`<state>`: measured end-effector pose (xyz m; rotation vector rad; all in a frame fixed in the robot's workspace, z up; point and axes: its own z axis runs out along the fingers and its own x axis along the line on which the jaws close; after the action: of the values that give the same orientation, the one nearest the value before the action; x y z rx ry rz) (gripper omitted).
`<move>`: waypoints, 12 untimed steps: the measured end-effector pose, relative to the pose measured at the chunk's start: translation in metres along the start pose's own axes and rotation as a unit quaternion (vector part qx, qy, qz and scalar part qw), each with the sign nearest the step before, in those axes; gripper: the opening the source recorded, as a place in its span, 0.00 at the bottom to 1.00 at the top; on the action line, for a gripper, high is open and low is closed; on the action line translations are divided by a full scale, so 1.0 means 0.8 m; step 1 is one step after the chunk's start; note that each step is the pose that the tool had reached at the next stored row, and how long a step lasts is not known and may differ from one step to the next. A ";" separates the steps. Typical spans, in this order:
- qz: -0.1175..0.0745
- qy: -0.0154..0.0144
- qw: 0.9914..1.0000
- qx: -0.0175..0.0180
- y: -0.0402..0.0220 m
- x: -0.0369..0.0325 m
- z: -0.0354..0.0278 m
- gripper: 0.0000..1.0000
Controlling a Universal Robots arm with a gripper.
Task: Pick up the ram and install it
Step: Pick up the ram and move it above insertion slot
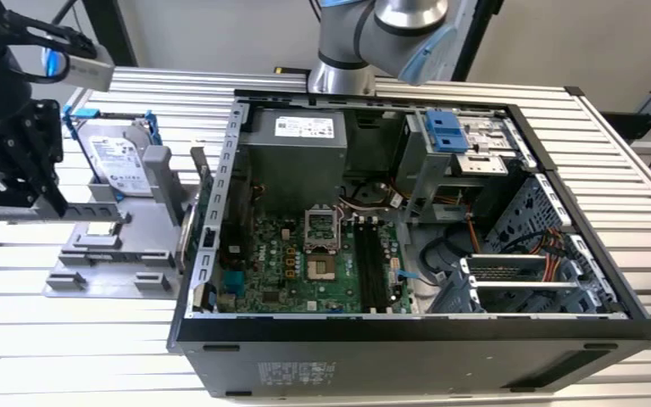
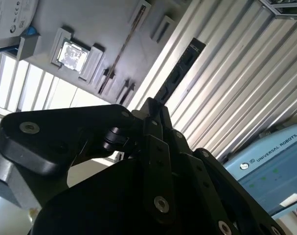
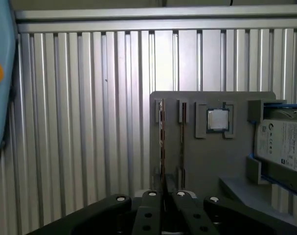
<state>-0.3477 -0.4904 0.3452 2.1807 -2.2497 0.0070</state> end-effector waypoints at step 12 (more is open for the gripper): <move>0.000 0.004 1.000 0.000 0.0001 0.0003 -0.0358 0.00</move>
<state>-0.3477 -0.4904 0.3738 2.1767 -2.2457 0.0160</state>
